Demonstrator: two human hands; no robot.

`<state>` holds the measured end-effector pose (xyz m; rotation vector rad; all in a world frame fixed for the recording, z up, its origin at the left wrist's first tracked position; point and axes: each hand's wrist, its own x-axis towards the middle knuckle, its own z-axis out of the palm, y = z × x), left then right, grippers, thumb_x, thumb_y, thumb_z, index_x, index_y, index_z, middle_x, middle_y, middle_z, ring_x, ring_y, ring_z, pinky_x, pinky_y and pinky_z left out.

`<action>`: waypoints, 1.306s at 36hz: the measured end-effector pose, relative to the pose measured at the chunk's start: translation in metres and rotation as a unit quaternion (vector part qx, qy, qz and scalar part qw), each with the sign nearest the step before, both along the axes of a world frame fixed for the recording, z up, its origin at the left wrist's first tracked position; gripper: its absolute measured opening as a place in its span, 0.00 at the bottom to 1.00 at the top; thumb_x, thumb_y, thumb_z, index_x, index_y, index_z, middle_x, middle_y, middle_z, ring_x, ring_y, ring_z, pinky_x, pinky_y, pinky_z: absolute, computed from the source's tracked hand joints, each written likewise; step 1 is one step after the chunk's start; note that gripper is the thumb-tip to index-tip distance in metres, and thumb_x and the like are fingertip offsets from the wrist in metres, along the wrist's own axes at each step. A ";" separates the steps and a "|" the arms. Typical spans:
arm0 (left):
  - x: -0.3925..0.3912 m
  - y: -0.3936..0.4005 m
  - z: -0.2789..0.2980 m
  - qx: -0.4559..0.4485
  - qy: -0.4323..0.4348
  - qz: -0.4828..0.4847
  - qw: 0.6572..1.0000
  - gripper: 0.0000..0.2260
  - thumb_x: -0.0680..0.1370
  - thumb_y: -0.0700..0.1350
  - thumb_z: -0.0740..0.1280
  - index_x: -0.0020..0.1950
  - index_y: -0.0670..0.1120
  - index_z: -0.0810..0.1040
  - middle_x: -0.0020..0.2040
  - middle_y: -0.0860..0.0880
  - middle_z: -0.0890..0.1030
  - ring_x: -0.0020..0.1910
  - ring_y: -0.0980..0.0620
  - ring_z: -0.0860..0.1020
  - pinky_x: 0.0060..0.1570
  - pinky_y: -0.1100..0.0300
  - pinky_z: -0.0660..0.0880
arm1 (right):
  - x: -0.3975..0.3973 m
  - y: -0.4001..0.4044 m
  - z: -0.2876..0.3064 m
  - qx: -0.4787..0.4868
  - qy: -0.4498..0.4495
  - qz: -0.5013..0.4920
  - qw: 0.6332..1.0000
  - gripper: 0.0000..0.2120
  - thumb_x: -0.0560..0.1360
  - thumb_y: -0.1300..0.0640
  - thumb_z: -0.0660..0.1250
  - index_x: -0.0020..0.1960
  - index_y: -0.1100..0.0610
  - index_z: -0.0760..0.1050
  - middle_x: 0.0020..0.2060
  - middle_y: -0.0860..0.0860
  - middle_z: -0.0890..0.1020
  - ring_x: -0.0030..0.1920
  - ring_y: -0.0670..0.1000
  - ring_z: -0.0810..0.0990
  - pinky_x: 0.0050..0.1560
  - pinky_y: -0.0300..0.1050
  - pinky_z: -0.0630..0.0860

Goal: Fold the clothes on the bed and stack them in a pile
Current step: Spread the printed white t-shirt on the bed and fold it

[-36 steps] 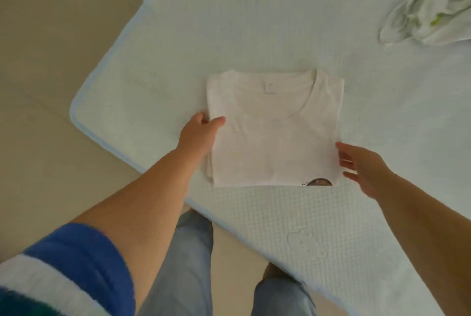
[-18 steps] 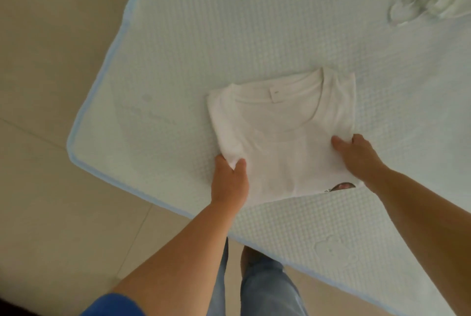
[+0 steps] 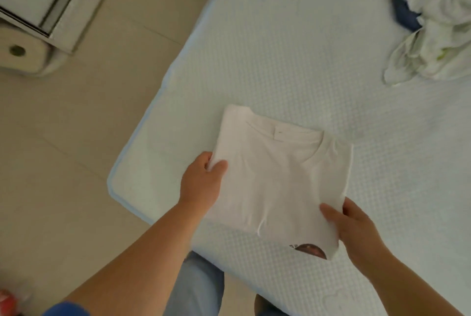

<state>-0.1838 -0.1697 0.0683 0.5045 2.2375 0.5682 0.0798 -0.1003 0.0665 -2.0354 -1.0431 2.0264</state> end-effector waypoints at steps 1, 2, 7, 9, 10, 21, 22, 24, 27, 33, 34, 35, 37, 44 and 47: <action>-0.009 0.006 0.003 0.004 0.017 -0.011 1.000 0.03 0.76 0.49 0.66 0.46 0.50 0.74 0.40 0.53 0.76 0.41 0.50 0.75 0.38 0.59 0.65 | -0.009 -0.001 0.004 0.024 -0.005 -0.001 1.000 0.09 0.74 0.59 0.67 0.52 0.49 0.77 0.45 0.47 0.84 0.48 0.52 0.81 0.45 0.48 0.76; -0.018 0.012 0.006 0.012 0.032 -0.021 0.999 0.03 0.76 0.49 0.66 0.46 0.51 0.74 0.39 0.53 0.77 0.40 0.50 0.74 0.38 0.59 0.65 | -0.019 -0.001 0.007 0.047 -0.010 -0.002 0.999 0.08 0.74 0.58 0.67 0.51 0.48 0.77 0.44 0.47 0.84 0.47 0.52 0.81 0.46 0.50 0.76; -0.067 0.060 0.022 0.085 0.046 -0.034 0.995 0.05 0.75 0.49 0.67 0.39 0.54 0.75 0.34 0.58 0.78 0.32 0.63 0.75 0.29 0.71 0.67 | -0.071 0.026 0.019 0.143 -0.025 -0.016 0.989 0.05 0.75 0.54 0.66 0.47 0.44 0.76 0.39 0.41 0.83 0.44 0.48 0.80 0.43 0.48 0.75; -0.092 0.093 0.027 0.116 0.053 -0.045 0.991 0.07 0.75 0.48 0.68 0.38 0.54 0.74 0.33 0.58 0.77 0.31 0.67 0.74 0.28 0.74 0.66 | -0.096 0.050 0.019 0.174 -0.023 -0.028 0.984 0.05 0.74 0.53 0.66 0.46 0.42 0.75 0.39 0.40 0.82 0.44 0.46 0.80 0.40 0.45 0.74; -0.105 0.110 0.028 0.132 0.059 -0.053 0.988 0.06 0.75 0.47 0.68 0.38 0.53 0.74 0.33 0.58 0.76 0.30 0.66 0.74 0.28 0.74 0.66 | -0.108 0.064 0.019 0.186 -0.020 -0.031 0.982 0.05 0.74 0.52 0.66 0.46 0.42 0.75 0.40 0.41 0.82 0.44 0.46 0.80 0.41 0.45 0.74; -0.201 0.272 -0.024 0.191 -0.003 -0.035 0.981 0.15 0.75 0.49 0.69 0.60 0.46 0.76 0.55 0.47 0.79 0.50 0.49 0.77 0.52 0.57 0.73 | -0.201 0.229 -0.025 0.266 -0.082 -0.076 0.957 0.06 0.75 0.50 0.65 0.53 0.46 0.73 0.47 0.45 0.79 0.47 0.50 0.78 0.46 0.48 0.73; -0.202 0.273 -0.037 0.155 -0.012 -0.050 0.987 0.19 0.74 0.49 0.70 0.63 0.45 0.74 0.59 0.46 0.78 0.53 0.49 0.77 0.54 0.58 0.73 | -0.203 0.234 -0.034 0.245 -0.099 -0.061 0.962 0.12 0.76 0.50 0.65 0.58 0.50 0.73 0.49 0.47 0.79 0.48 0.51 0.77 0.47 0.48 0.72; -0.200 0.266 -0.062 0.082 -0.018 -0.078 0.993 0.22 0.73 0.48 0.71 0.65 0.44 0.72 0.61 0.47 0.77 0.53 0.50 0.76 0.50 0.61 0.71 | -0.203 0.234 -0.053 0.197 -0.135 -0.034 0.971 0.17 0.76 0.51 0.64 0.63 0.55 0.72 0.51 0.51 0.79 0.46 0.52 0.76 0.45 0.46 0.71; -0.198 0.254 -0.083 0.058 0.031 -0.087 0.994 0.20 0.72 0.46 0.68 0.64 0.45 0.72 0.59 0.45 0.79 0.54 0.46 0.77 0.45 0.62 0.67 | -0.200 0.226 -0.069 0.194 -0.178 -0.021 0.964 0.16 0.74 0.53 0.64 0.61 0.56 0.71 0.40 0.47 0.76 0.37 0.46 0.73 0.33 0.41 0.68; -0.203 0.261 -0.081 0.169 0.082 -0.101 0.977 0.18 0.74 0.42 0.67 0.64 0.45 0.74 0.58 0.47 0.79 0.51 0.52 0.74 0.44 0.68 0.63 | -0.201 0.225 -0.073 0.252 -0.205 -0.004 0.946 0.19 0.75 0.52 0.64 0.65 0.54 0.68 0.42 0.45 0.75 0.37 0.43 0.73 0.30 0.39 0.66; -0.205 0.261 -0.079 0.173 0.092 -0.098 0.976 0.18 0.74 0.42 0.67 0.64 0.45 0.74 0.58 0.47 0.79 0.52 0.52 0.75 0.44 0.67 0.64 | -0.203 0.223 -0.075 0.253 -0.210 0.003 0.945 0.19 0.75 0.52 0.64 0.65 0.54 0.67 0.42 0.44 0.75 0.37 0.42 0.72 0.30 0.38 0.65; -0.206 0.260 -0.077 0.164 0.098 -0.093 0.977 0.19 0.74 0.42 0.67 0.64 0.45 0.74 0.58 0.46 0.78 0.54 0.50 0.75 0.46 0.65 0.65 | -0.203 0.221 -0.076 0.249 -0.215 0.010 0.944 0.19 0.76 0.51 0.64 0.65 0.54 0.67 0.43 0.45 0.75 0.36 0.42 0.72 0.30 0.38 0.65; -0.205 0.257 -0.075 0.109 0.100 -0.089 0.985 0.20 0.74 0.43 0.67 0.66 0.45 0.73 0.61 0.44 0.77 0.58 0.45 0.75 0.53 0.59 0.70 | -0.203 0.219 -0.079 0.240 -0.226 0.027 0.944 0.20 0.76 0.49 0.63 0.65 0.54 0.67 0.46 0.48 0.75 0.37 0.44 0.72 0.30 0.39 0.65; -0.156 0.219 -0.044 0.040 0.159 -0.196 0.967 0.27 0.75 0.49 0.66 0.73 0.48 0.64 0.74 0.44 0.60 0.73 0.46 0.57 0.70 0.53 0.55 | -0.185 0.207 -0.057 0.194 -0.234 0.126 0.944 0.23 0.75 0.48 0.65 0.68 0.53 0.65 0.44 0.44 0.74 0.37 0.43 0.74 0.28 0.36 0.66; -0.116 0.204 -0.027 0.086 0.087 -0.223 0.967 0.18 0.76 0.46 0.66 0.65 0.48 0.73 0.68 0.47 0.67 0.69 0.50 0.64 0.68 0.58 0.58 | -0.155 0.190 -0.039 0.203 -0.261 0.149 0.932 0.15 0.76 0.52 0.62 0.63 0.51 0.70 0.46 0.45 0.76 0.37 0.43 0.74 0.28 0.35 0.67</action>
